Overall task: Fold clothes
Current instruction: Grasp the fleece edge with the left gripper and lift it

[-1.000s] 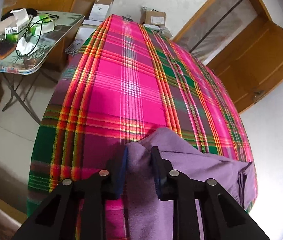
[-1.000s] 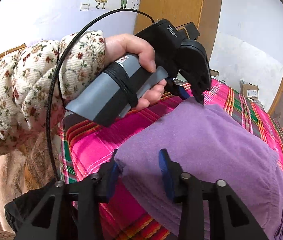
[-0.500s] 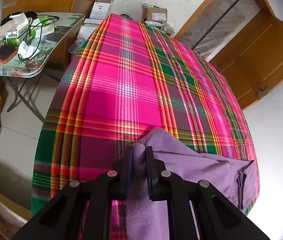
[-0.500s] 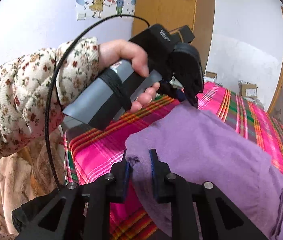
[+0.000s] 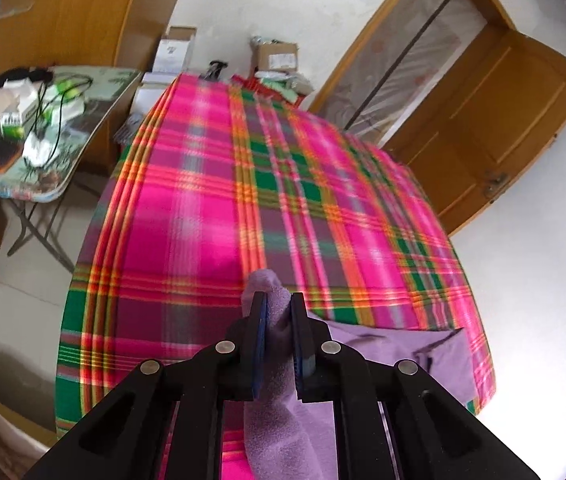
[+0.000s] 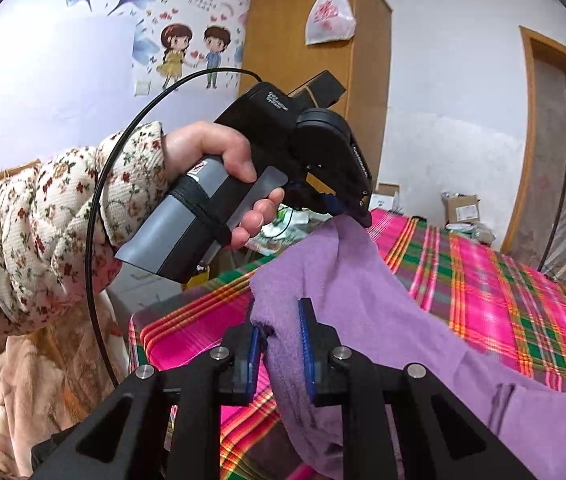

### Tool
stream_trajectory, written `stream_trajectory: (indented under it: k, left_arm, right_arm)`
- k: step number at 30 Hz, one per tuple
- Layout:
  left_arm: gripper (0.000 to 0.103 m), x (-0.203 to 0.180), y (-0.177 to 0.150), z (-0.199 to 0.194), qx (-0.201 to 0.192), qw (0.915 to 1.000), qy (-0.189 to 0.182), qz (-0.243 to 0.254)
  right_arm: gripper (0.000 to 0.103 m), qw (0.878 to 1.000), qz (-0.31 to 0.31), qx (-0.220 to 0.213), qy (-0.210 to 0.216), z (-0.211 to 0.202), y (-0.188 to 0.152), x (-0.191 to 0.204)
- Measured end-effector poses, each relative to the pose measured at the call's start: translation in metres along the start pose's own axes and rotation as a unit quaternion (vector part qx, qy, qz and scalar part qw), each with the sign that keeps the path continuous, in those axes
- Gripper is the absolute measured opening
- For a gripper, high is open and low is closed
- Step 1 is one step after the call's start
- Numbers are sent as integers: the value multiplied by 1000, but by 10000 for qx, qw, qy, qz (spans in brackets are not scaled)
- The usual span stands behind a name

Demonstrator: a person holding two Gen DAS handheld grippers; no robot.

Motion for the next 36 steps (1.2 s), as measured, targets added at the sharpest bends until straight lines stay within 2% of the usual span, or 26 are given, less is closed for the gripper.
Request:
stream_trajectory:
  k: [7,11,19,27,36]
  left_arm:
    - [11,-45,8,-20,-239,9992,-123,298]
    - [11,-70,12,-29,-352,9982,-178,454]
    - [11,-123,17,-38,-474,9958,-349,701]
    - [11,-174,21,-31,-419,9925,-595,983]
    - [11,-237,14,-1,-175,9865,-923,1339]
  right_arm:
    - [18,9993,94,-296,-217,-19,10,-26]
    - [17,9985,129,-452,-294,-55,14,-27]
    - [17,9954,447,-698,-470,-76,26,-73]
    - [16,9926,523,-754,-795,-109,23,-101]
    - [16,9874,737,-720,-1204,-135,11,-132]
Point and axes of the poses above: each gripper's, at about its wrist camera, not at the fingertips, and z roughly the way its jaws point, x to its left, y to its top, the point moved 6 cm from there along z, roughly the way its jaws point, and after that the axes turned 6 degrees about y, right-handed, at the moved point
